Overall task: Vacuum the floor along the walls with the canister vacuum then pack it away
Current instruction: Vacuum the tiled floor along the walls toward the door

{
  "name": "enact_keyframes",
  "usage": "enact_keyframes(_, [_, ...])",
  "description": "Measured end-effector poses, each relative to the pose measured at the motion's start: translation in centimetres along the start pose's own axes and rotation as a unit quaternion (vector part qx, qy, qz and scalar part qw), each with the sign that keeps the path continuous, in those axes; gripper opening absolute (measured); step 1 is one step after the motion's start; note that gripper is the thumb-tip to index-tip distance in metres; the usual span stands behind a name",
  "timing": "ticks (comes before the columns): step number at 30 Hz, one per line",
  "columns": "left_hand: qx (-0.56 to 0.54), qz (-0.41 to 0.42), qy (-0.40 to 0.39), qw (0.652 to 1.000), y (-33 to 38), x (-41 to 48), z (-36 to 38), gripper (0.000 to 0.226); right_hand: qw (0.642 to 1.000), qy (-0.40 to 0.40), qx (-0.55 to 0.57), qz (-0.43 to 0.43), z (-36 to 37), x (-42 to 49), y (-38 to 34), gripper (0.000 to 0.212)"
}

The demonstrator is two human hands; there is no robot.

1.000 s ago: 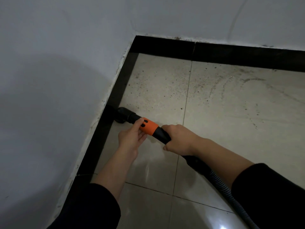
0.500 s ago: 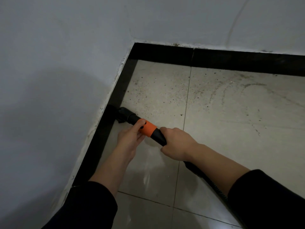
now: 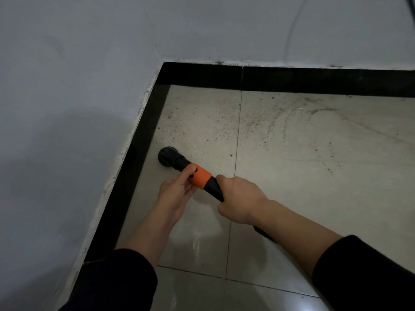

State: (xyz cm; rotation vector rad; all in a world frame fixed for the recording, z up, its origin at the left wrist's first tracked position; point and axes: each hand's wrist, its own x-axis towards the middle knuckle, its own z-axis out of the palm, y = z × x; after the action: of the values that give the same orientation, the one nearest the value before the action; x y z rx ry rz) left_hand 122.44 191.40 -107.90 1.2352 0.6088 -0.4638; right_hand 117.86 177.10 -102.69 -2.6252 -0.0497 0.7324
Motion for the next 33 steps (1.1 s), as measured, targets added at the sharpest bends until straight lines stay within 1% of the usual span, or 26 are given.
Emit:
enact_keyframes(3, [0.009, -0.005, -0.006, 1.0, -0.3, -0.1, 0.6, 0.024, 1.0, -0.001, 0.002, 0.006, -0.2, -0.7, 0.6, 0.024])
enact_keyframes(10, [0.03, -0.007, -0.014, 0.999, -1.2, -0.8, 2.5, 0.015, 1.0, 0.006, 0.018, 0.024, -0.4, -2.1, 2.3, 0.025])
enact_keyframes(16, [0.046, -0.012, -0.027, 0.999, -2.0, -1.2, 4.3, 0.014, 0.999, 0.01, 0.031, 0.037, -0.3, -3.3, 4.2, 0.022])
enact_keyframes(26, [0.064, -0.021, -0.047, 0.997, -3.3, -1.9, 6.5, 0.016, 0.998, 0.023, 0.044, 0.048, -0.3, -5.0, 6.4, 0.021])
enact_keyframes(33, [0.087, -0.025, -0.075, 0.993, -4.3, -2.0, 8.4, 0.019, 0.995, 0.035, 0.06, 0.074, -0.3, -6.1, 8.2, 0.021])
